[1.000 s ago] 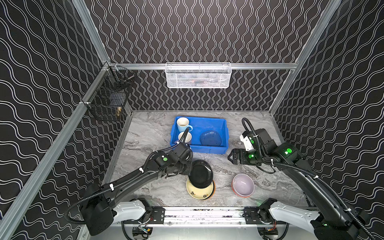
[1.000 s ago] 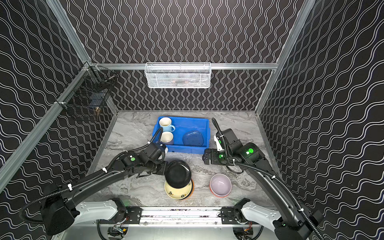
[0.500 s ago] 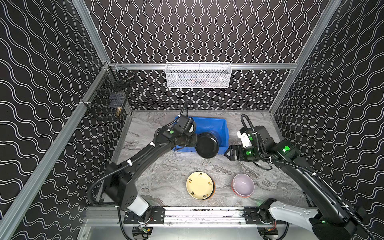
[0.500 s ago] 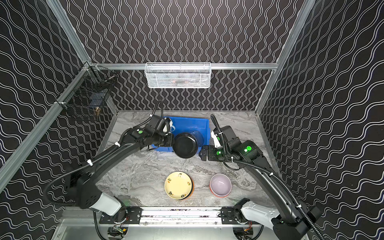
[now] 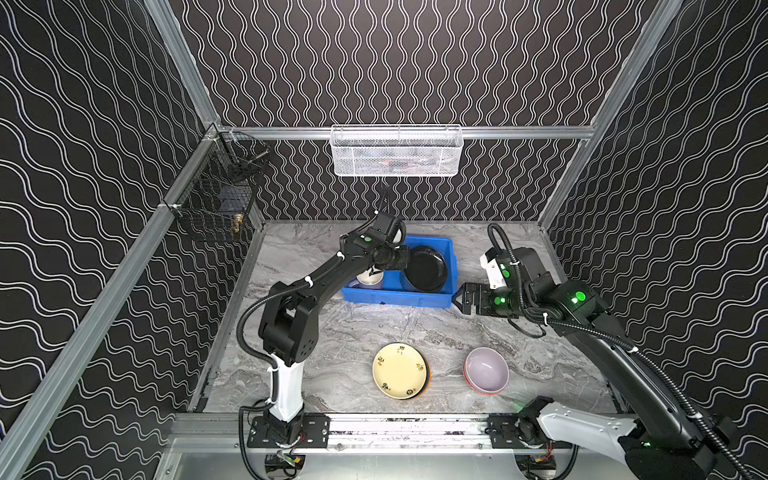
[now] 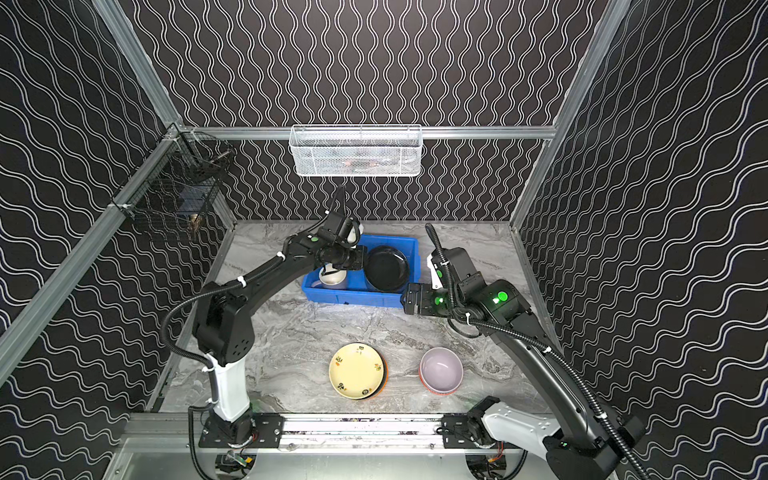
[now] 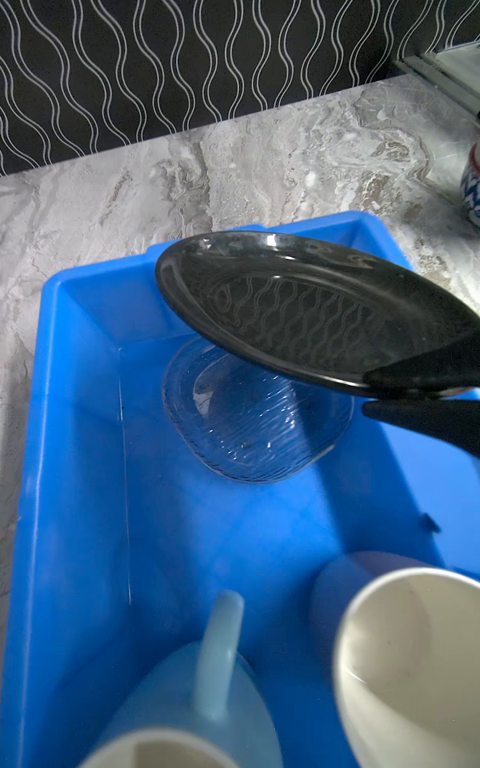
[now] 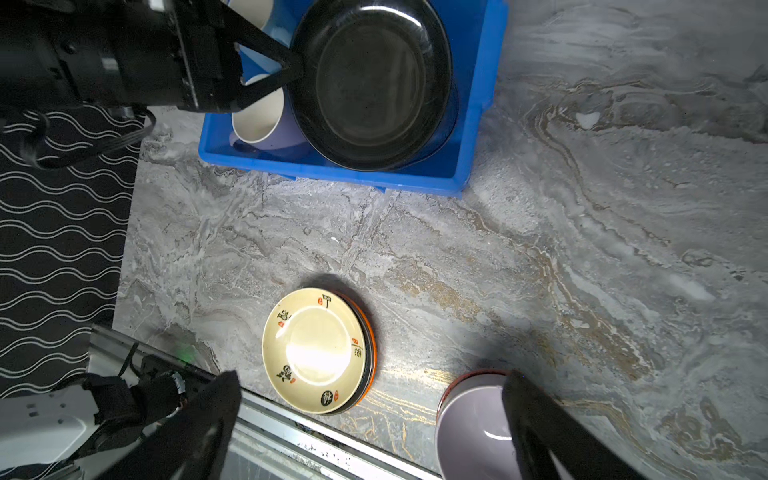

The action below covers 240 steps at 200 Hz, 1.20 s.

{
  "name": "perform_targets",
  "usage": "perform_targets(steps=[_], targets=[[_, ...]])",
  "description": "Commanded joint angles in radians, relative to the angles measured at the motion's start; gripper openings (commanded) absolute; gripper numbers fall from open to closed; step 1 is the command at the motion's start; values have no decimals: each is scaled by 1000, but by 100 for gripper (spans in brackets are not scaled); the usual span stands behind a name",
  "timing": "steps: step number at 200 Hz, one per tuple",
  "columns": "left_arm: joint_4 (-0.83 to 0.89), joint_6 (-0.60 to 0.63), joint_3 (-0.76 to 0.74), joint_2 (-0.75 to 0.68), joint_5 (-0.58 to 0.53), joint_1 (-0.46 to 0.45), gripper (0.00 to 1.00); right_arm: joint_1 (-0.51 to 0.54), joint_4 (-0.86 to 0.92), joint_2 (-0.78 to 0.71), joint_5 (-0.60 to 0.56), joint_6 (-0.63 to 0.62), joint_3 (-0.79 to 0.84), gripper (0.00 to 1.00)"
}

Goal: Place the mixed dishes into the plastic bin
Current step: 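Lift the dark plate with the left gripper and carry it into the bin, then lower the dark plate into the bin and open the left gripper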

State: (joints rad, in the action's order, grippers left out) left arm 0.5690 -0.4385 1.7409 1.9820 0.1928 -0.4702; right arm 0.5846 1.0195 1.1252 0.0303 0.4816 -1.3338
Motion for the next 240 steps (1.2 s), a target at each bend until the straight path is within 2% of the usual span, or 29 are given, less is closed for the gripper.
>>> perform_targets(steps=[1,85,116,145,166,182,240], targets=[[-33,16,29,37,24,5,0,-1,-4,8,-53,15,-22,99],[-77,9,16,132,48,26,0,-3,2,-15,-73,50,-8,99],[-80,15,-6,145,25,26,2,-3,9,-11,-78,51,-14,99],[-75,22,-13,159,19,27,13,-3,12,-2,-85,51,-22,99],[-64,25,-6,175,15,27,31,-3,11,5,-86,49,-25,99],[-57,30,-1,184,14,27,40,-3,8,12,-86,47,-27,99],[-47,38,25,202,16,27,41,-5,3,45,-87,31,-44,99]])
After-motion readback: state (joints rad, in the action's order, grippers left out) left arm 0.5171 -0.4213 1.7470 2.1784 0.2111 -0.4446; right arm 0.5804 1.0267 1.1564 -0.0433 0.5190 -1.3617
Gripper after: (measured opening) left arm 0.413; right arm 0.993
